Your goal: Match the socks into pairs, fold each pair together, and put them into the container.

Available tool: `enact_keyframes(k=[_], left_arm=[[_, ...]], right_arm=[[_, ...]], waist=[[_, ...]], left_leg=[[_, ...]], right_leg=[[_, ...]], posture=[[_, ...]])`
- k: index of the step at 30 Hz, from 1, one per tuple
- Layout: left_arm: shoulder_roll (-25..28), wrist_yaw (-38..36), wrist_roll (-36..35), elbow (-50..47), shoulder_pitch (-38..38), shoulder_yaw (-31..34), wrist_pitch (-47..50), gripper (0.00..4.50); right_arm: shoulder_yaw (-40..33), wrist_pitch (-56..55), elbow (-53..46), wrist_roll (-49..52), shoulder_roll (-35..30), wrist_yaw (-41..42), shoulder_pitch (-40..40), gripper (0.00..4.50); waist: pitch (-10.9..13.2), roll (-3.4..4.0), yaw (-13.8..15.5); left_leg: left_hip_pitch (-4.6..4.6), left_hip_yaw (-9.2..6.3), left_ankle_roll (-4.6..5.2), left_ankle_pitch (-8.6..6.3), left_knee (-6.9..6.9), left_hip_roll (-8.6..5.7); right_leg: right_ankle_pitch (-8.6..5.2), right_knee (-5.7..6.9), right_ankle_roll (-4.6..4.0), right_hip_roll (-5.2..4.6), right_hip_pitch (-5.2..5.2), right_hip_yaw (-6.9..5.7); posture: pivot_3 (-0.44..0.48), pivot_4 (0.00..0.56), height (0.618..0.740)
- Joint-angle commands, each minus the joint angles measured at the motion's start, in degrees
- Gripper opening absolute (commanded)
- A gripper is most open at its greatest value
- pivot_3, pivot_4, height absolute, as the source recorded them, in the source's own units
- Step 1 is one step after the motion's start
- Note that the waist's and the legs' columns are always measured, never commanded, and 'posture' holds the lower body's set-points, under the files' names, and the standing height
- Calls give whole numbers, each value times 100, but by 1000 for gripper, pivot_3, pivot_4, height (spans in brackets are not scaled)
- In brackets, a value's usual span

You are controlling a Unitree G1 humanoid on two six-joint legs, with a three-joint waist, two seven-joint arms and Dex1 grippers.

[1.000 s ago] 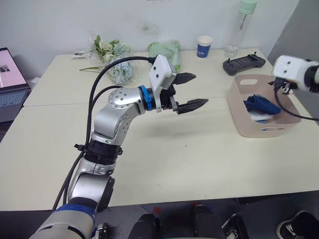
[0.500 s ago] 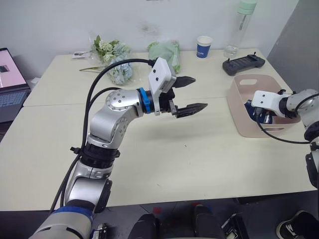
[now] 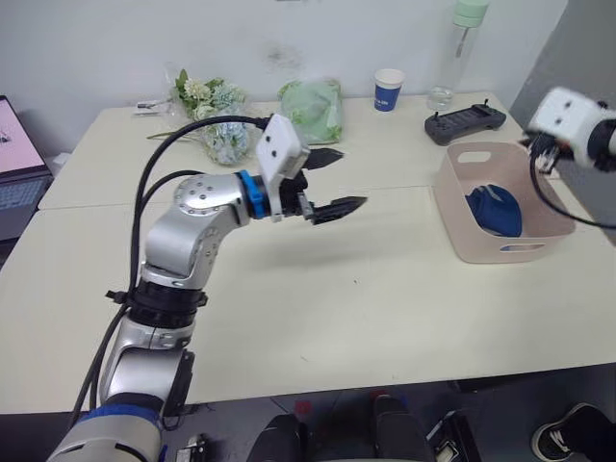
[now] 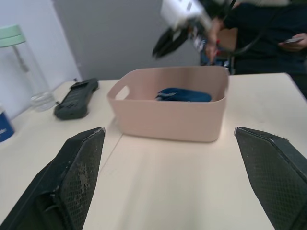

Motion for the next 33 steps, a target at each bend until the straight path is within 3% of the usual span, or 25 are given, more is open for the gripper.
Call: enact_keyframes(k=[1, 5, 8, 14, 21, 26, 29, 33], left_arm=[[131, 368, -16, -124, 231, 536, -58, 4500], [234, 892, 75, -552, 1018, 922, -10, 4500], [236, 1200, 95, -1082, 1900, 1078, 67, 4500], [38, 1699, 161, -1810, 3563, 1307, -130, 4500], [-317, 2322, 615, -2386, 5191, 1276, -541, 4500], [-338, 2506, 861, -2348, 5520, 1216, -672, 4500], [-320, 2532, 907, -2337, 5440, 1203, -682, 4500], [-321, 2515, 868, -2339, 5323, 1148, -578, 4500]], right_arm=[[-763, 1143, -1594, 1265, 573, 228, 612, 1986], [-1143, 3091, -4773, 2407, 1492, -213, 2252, 3342], [-1123, 3809, -6342, 2668, 2196, -942, 3447, 4387], [-1049, 3671, -7593, 2522, 2997, -2027, 5278, 4451], [-652, 3128, -8416, 2346, 3366, -2479, 7382, 4451], [-766, 3100, -8483, 2308, 3388, -2719, 7481, 4451], [-787, 3079, -8345, 2298, 3327, -2753, 7320, 4451], [-787, 3176, -8310, 2357, 3254, -2765, 7163, 4451]], waist=[[-5, -5, -42], [-7, 0, -40], [-10, 2, -13], [-17, -3, 158], [-25, -1, 161], [-24, 0, 160], [-24, -1, 153], [-24, -1, 148]], left_leg=[[0, -4, 0, 0, 2, 4], [-4, -54, -3, 1, 3, 35], [-13, -66, -4, 1, 9, 34], [-28, -85, 0, 0, 65, -1], [7, -88, 2, -4, 51, 3], [37, -75, 2, -3, 23, 1], [93, -69, 2, -3, -8, -2], [102, -70, 1, -4, -15, 0]], right_leg=[[0, 1, 0, 0, 2, -2], [0, 7, 0, -2, -2, -17], [0, 10, 0, -6, -7, -34], [5, 12, 2, -24, 7, -38], [3, 7, 3, -17, 42, -40], [5, 6, -1, -10, 53, -31], [1, -5, -3, -2, 99, -33], [-11, -7, -7, 2, 108, -38]], posture=[[0, 150, 740], [0, 150, 740], [0, 150, 740], [0, 150, 740], [0, 150, 740], [0, 150, 740], [0, 150, 740], [0, 150, 740]])
